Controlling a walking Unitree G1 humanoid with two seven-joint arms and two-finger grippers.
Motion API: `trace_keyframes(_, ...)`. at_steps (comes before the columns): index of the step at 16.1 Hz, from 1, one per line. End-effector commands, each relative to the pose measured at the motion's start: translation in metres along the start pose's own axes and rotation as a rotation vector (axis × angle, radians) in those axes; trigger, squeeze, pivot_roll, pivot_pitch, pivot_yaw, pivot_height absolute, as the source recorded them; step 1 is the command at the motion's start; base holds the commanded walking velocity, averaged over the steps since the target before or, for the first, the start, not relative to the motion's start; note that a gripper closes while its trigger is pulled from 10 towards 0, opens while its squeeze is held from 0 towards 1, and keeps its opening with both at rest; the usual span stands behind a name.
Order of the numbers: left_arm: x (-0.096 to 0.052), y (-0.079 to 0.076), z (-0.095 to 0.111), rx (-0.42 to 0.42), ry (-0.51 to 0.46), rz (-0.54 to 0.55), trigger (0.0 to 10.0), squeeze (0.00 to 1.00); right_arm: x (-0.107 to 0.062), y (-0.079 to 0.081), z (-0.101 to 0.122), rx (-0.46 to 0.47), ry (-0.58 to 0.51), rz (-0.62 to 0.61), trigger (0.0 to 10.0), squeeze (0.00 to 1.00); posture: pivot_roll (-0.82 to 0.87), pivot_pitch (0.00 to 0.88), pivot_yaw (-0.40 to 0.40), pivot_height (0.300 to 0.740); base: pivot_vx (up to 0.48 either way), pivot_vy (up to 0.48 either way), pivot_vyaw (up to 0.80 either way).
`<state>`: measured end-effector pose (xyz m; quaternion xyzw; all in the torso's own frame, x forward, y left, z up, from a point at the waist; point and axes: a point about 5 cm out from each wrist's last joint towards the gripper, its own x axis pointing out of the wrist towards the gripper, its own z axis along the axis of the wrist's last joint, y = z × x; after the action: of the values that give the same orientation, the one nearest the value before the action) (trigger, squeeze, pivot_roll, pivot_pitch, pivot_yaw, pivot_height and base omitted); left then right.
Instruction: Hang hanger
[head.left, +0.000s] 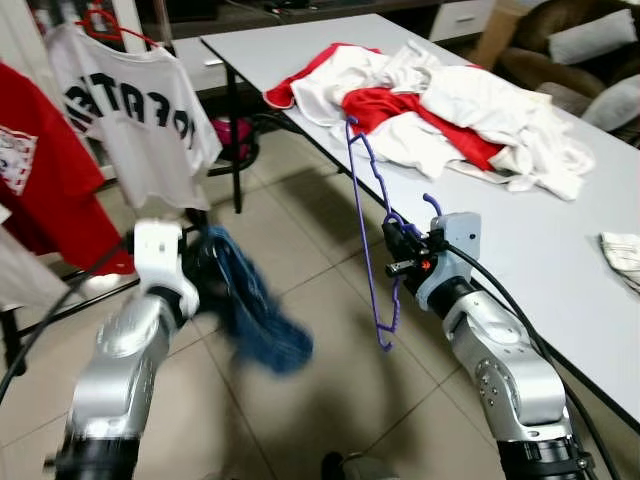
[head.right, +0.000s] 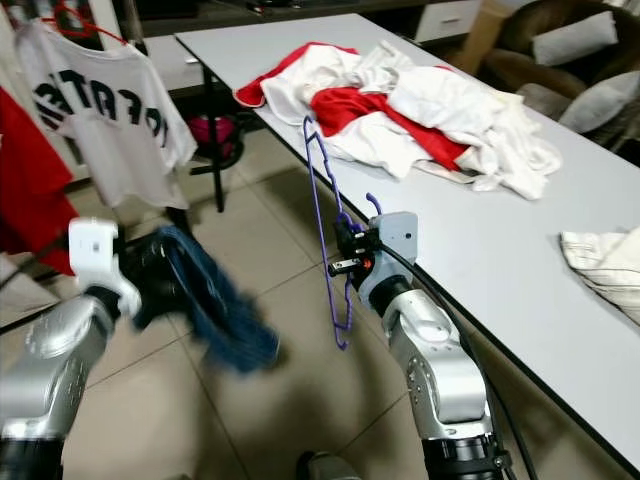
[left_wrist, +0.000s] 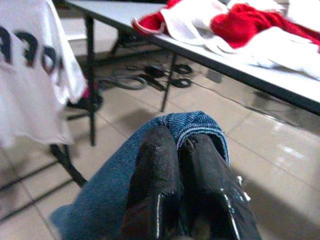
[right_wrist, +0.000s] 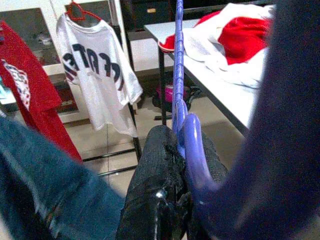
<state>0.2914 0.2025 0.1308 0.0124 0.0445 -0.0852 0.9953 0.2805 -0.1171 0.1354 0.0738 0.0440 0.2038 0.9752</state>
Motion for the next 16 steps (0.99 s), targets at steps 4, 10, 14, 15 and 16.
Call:
trace_keyframes(4, -0.009, -0.02, 0.004, 0.062, -0.005, -0.073, 10.0, 0.0, -0.001, 0.0, 0.001, 0.01, -0.009, -0.016, 10.0, 0.0, 0.02, 0.0, -0.083, 0.74, 0.0, 0.0, -0.79)
trace_keyframes(10, -0.009, -0.028, -0.007, 0.051, 0.036, -0.088, 10.0, 0.0, -0.012, -0.005, -0.007, -0.009, 0.018, -0.07, 10.0, 0.0, 0.01, 0.0, -0.086, 0.74, 0.0, 0.0, -0.8)
trace_keyframes(14, -0.027, -0.028, -0.004, 0.02, 0.025, -0.075, 10.0, 0.0, -0.017, -0.002, -0.008, -0.035, 0.072, -0.043, 10.0, 0.0, 0.02, 0.004, -0.104, 0.74, 0.0, 0.0, -0.8)
trace_keyframes(15, -0.031, -0.029, -0.002, -0.018, 0.013, -0.072, 10.0, 0.0, -0.022, -0.004, -0.005, -0.004, 0.049, -0.073, 10.0, 0.0, 0.01, 0.008, -0.094, 0.74, 0.0, 0.0, -0.8)
trace_keyframes(16, -0.034, -0.032, 0.0, -0.041, 0.0, -0.09, 10.0, 0.0, -0.026, -0.006, -0.007, 0.012, 0.042, -0.104, 10.0, 0.0, 0.0, 0.005, -0.085, 0.74, 0.0, 0.0, -0.8)
